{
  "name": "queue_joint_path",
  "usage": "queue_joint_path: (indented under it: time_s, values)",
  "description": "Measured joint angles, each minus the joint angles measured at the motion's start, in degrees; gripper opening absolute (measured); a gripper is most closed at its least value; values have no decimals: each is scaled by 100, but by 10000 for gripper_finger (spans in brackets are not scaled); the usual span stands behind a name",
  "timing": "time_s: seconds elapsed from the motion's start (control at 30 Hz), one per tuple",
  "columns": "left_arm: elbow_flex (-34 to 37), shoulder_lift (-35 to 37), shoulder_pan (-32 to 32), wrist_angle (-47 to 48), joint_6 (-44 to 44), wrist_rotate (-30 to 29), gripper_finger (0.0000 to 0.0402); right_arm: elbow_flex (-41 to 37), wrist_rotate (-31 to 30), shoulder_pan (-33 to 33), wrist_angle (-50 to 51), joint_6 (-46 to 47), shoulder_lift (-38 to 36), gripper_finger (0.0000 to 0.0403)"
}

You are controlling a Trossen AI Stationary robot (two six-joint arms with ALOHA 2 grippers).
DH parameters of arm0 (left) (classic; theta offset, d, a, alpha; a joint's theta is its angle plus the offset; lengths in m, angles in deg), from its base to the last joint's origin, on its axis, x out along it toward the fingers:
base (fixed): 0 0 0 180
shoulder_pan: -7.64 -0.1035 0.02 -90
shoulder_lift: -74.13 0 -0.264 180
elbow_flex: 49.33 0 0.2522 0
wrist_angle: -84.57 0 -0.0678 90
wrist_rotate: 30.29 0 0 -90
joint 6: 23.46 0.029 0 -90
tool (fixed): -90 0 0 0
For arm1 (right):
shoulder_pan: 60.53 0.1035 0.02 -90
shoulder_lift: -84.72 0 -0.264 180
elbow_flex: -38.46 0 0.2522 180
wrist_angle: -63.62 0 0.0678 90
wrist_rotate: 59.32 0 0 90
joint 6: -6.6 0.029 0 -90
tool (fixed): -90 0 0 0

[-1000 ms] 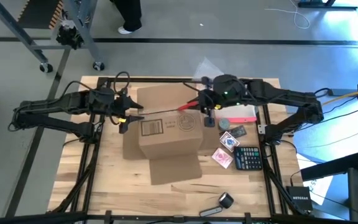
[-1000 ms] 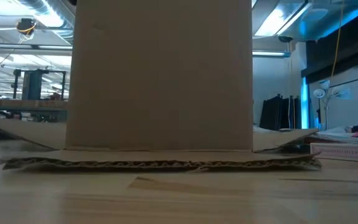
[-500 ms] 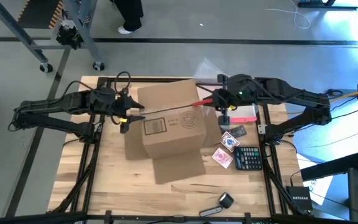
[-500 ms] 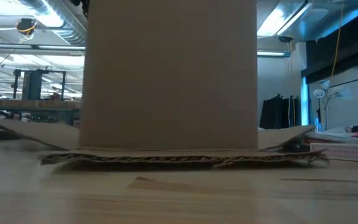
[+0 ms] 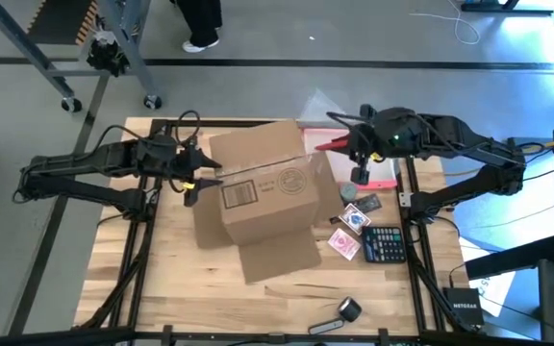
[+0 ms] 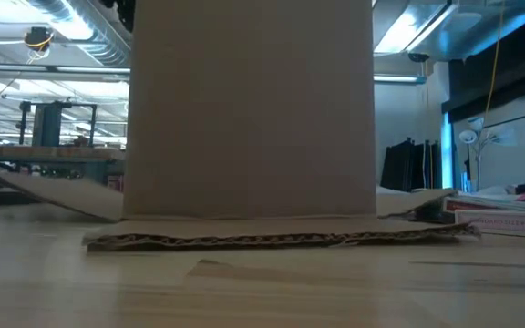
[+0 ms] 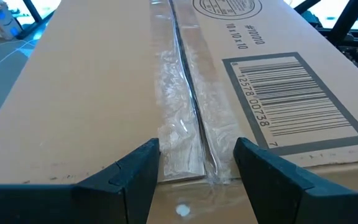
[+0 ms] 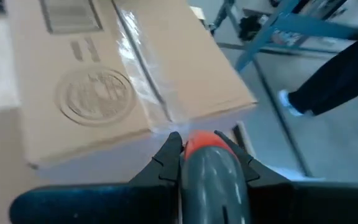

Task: Unpack boxes
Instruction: Break down box until it is fully flat

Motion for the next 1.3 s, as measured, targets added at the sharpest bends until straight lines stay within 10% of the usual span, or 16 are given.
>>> queue_joint_path:
  time_s: [0.33,0.7,1.3]
  values:
    - [-69,454,4,-193,54,-468,209,-188,-126,1054,1232,2705,-41,51]
    - [-39,383,2,-213,-27,-543,209,-2311,-1260,2987,1316,4732,54,51]
    - [-43,387,2,-280,-39,-574,209,-4507,-1202,2323,1425,6349,46,110]
